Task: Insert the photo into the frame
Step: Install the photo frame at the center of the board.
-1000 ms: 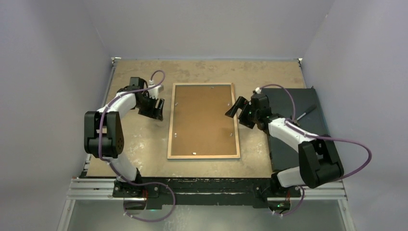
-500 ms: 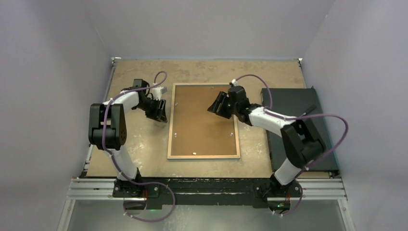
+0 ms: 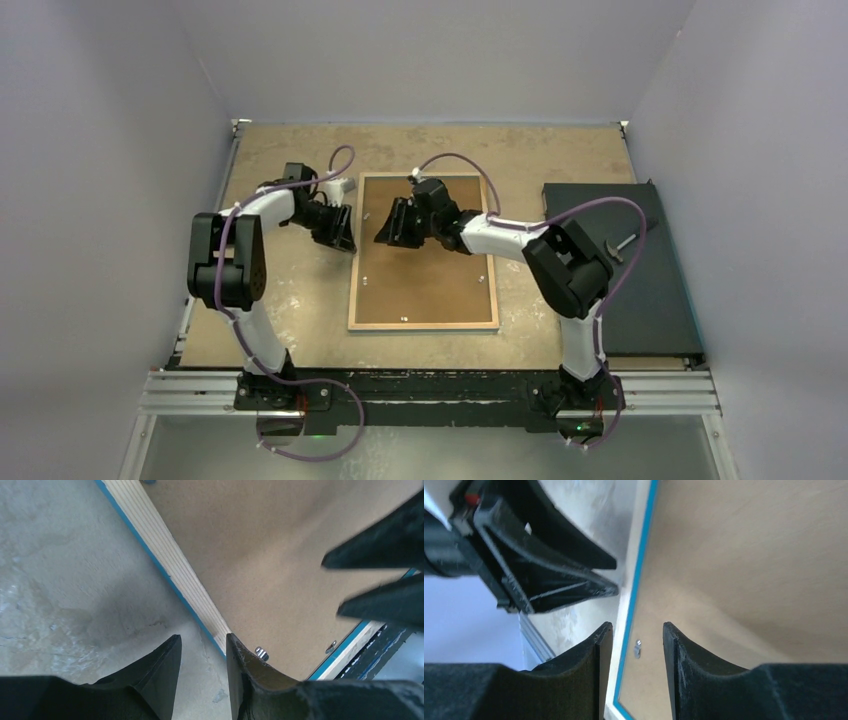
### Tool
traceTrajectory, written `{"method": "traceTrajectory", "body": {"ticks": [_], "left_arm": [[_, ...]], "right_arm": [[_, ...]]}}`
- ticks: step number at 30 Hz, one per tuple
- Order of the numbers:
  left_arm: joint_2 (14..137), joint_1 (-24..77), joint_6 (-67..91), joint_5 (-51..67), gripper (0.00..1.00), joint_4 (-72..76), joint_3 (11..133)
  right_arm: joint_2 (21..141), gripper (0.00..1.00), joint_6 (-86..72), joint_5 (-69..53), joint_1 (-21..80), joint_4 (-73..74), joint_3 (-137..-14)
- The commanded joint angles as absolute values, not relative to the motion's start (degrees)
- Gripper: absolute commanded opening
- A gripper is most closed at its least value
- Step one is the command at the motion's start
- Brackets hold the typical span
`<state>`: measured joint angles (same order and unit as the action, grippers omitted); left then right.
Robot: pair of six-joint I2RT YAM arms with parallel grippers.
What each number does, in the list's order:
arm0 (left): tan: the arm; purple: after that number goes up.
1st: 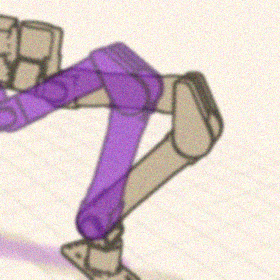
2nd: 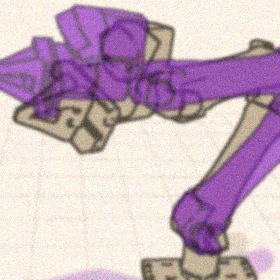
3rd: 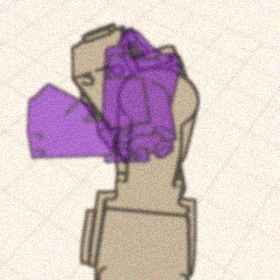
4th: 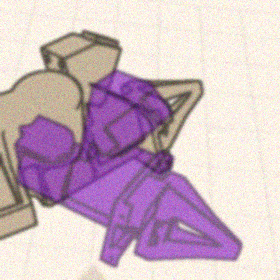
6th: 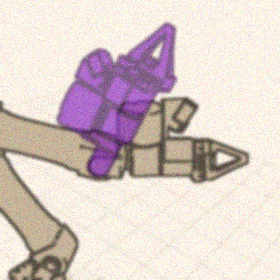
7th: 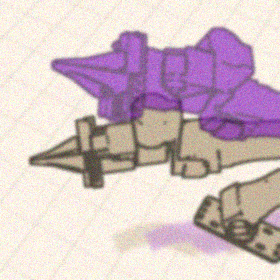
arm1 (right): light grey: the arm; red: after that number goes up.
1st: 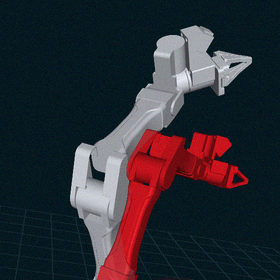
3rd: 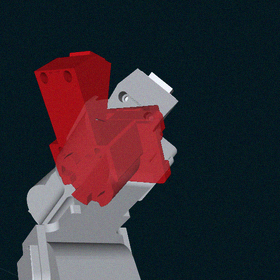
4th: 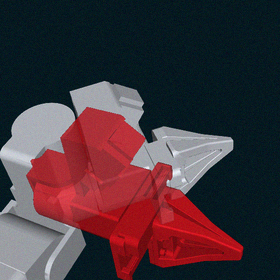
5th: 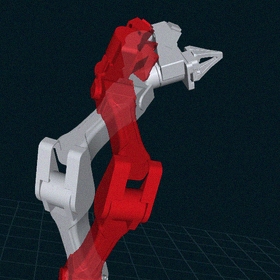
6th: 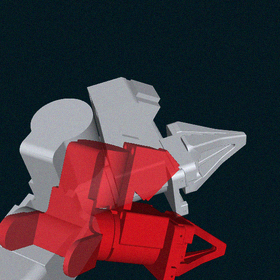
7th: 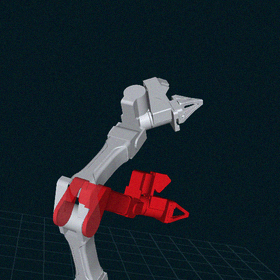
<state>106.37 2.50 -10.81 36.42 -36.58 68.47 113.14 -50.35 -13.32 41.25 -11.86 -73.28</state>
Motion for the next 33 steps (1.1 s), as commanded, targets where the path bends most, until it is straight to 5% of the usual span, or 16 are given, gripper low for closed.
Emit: {"method": "traceTrajectory", "body": {"ticks": [1,33], "left_arm": [[104.13,2.84,-13.48,38.2,0.36,-36.47,66.3],[104.57,3.8,-12.51,35.61,0.13,-32.19,59.84]], "right_arm": [[112.81,0.45,-48.68,-18.24,44.04,-14.65,-73.0],[115.4,0.42,-46.39,-22.41,50.72,-18.95,-66.48]]}}
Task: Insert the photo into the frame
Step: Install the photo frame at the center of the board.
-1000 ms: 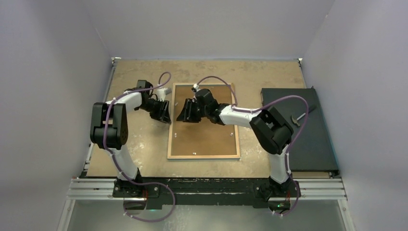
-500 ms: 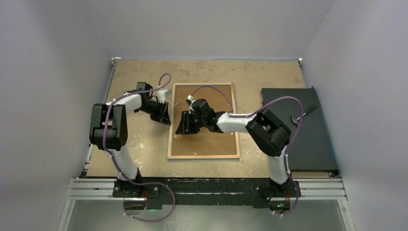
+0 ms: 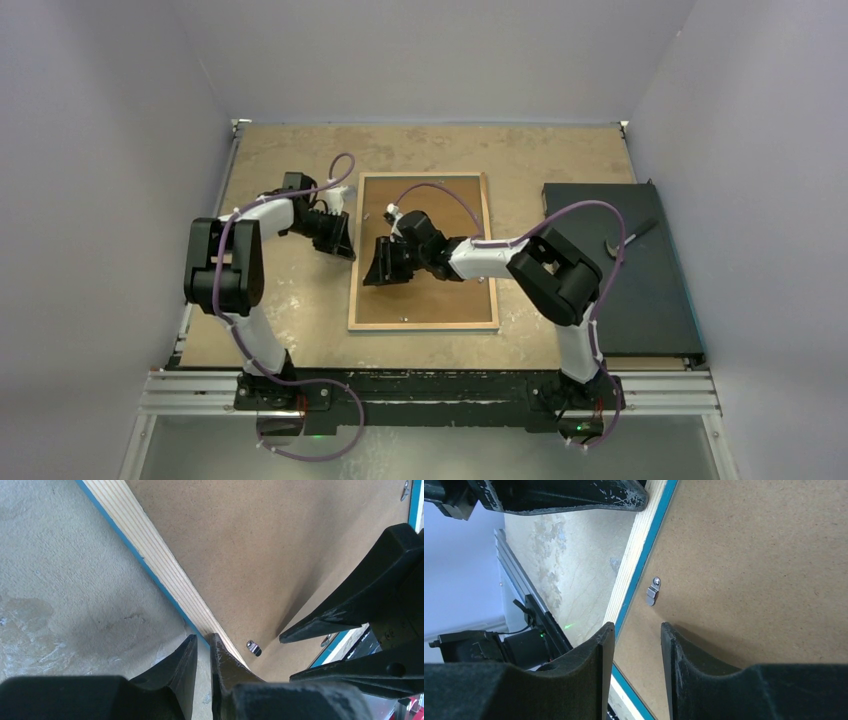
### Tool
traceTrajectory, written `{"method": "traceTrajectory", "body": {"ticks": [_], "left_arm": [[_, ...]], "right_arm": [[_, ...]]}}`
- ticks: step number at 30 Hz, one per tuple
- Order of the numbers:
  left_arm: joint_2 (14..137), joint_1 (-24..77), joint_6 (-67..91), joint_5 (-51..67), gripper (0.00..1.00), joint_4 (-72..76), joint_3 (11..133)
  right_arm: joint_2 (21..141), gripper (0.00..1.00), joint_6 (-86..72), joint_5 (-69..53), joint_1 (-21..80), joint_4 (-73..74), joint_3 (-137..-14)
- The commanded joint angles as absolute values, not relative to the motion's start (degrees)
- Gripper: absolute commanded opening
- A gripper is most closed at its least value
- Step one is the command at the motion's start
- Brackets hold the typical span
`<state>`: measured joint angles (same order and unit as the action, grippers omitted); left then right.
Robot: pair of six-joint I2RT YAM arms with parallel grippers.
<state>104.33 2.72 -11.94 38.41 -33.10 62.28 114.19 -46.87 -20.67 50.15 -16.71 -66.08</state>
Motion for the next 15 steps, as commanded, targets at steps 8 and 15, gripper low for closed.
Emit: {"method": "traceTrajectory", "body": {"ticks": [8,15], "left_arm": [[104.44,3.85,-12.47,35.6,0.1,-31.83,59.14],[104.34,3.84,-12.52,35.9,0.07,-31.81,58.81]], "right_arm": [[117.08,0.4,-47.45,-22.23,51.23,-20.43,-66.45],[117.98,0.38,-48.14,-21.36,51.31,-21.32,-66.68]]}}
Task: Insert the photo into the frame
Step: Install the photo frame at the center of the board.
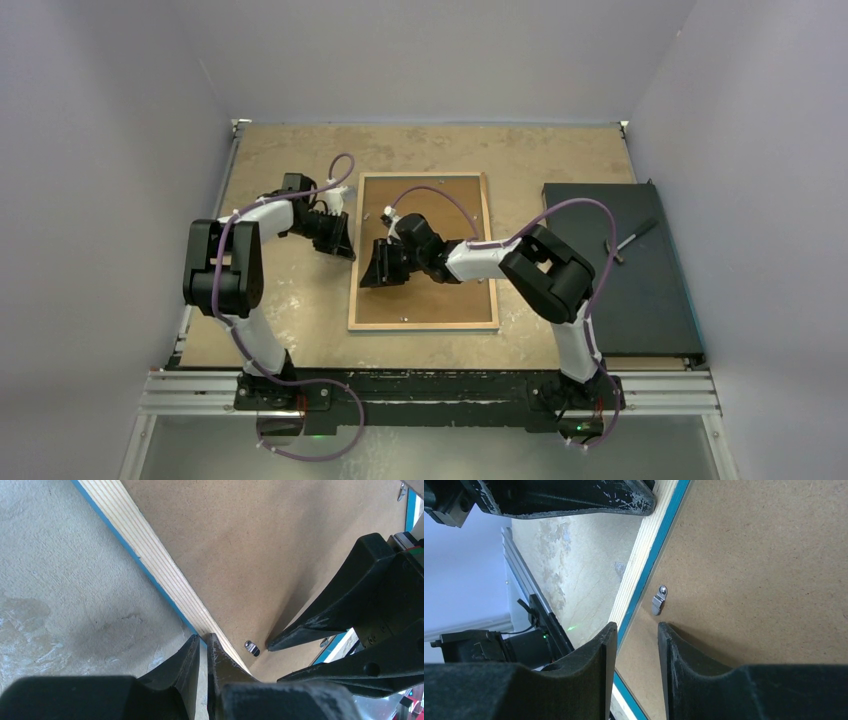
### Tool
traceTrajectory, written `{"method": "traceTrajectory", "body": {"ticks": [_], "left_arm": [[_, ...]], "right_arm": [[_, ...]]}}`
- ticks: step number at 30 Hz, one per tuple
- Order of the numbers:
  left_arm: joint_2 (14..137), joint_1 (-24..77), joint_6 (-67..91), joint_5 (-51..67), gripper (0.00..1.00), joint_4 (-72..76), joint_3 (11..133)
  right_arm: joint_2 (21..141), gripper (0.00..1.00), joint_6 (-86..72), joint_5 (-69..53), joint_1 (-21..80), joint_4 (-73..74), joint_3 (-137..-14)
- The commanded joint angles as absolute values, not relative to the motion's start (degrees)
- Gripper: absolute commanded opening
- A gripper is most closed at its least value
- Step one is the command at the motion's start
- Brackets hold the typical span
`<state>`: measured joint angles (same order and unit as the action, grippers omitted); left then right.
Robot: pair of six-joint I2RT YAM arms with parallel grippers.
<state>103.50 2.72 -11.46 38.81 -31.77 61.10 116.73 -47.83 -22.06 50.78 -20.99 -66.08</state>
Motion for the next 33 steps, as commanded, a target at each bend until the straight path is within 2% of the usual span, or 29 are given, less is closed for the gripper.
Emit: {"method": "traceTrajectory", "body": {"ticks": [1,22,33], "left_arm": [[104.26,3.79,-12.52,35.93,0.07,-31.86,58.8],[103.82,3.9,-13.36,35.61,0.05,-31.65,58.6],[104.12,3.98,-14.0,35.51,0.04,-31.73,58.63]], "right_arm": [[118.16,0.38,-48.32,-21.48,51.27,-21.55,-66.78],[121.26,0.32,-48.56,-21.36,51.59,-22.36,-69.51],[120.91,0.27,-49.52,-16.72,51.93,-23.91,-68.19]]}}
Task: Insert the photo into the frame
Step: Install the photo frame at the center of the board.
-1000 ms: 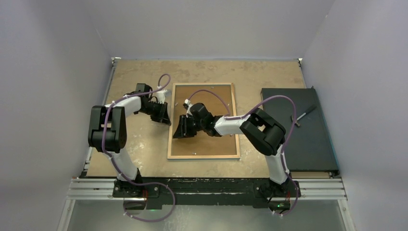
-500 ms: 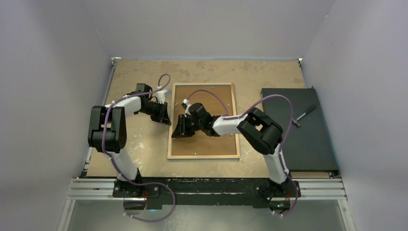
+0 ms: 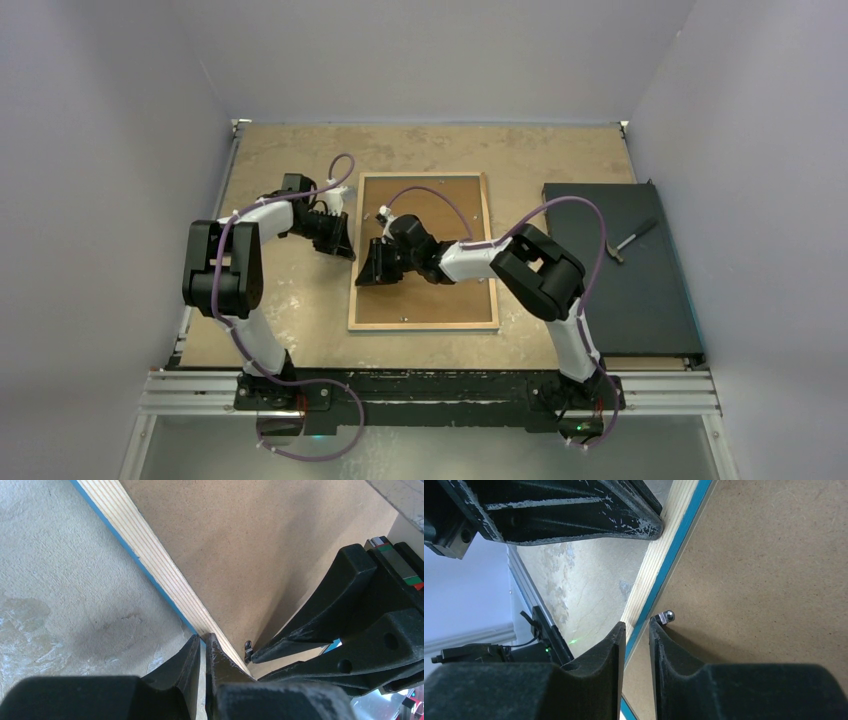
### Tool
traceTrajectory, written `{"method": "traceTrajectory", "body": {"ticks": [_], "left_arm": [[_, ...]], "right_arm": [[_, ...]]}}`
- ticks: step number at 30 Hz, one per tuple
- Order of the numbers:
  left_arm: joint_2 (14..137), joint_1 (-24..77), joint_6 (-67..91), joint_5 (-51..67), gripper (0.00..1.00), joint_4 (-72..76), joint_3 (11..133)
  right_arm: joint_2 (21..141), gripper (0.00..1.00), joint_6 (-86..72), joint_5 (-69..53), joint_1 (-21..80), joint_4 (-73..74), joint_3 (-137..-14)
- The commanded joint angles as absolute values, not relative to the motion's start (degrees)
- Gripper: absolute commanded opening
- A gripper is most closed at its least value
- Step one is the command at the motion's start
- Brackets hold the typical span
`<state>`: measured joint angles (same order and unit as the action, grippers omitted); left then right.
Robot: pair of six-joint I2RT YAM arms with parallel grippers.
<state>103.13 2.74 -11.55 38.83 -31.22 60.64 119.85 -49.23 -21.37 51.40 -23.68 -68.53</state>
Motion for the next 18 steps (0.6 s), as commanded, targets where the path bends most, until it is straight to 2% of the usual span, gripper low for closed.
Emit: {"method": "traceTrajectory", "body": {"ticks": [1,18], "left_arm": [[104.08,4.0,-14.12,35.51,0.04,-31.77,58.67],[103.63,4.04,-14.76,35.43,0.03,-32.34,58.8]], "right_arm": [[120.78,0.26,-49.65,-16.17,51.97,-24.13,-68.05],[121.47,0.24,-49.71,-13.5,52.13,-27.52,-68.84]]}}
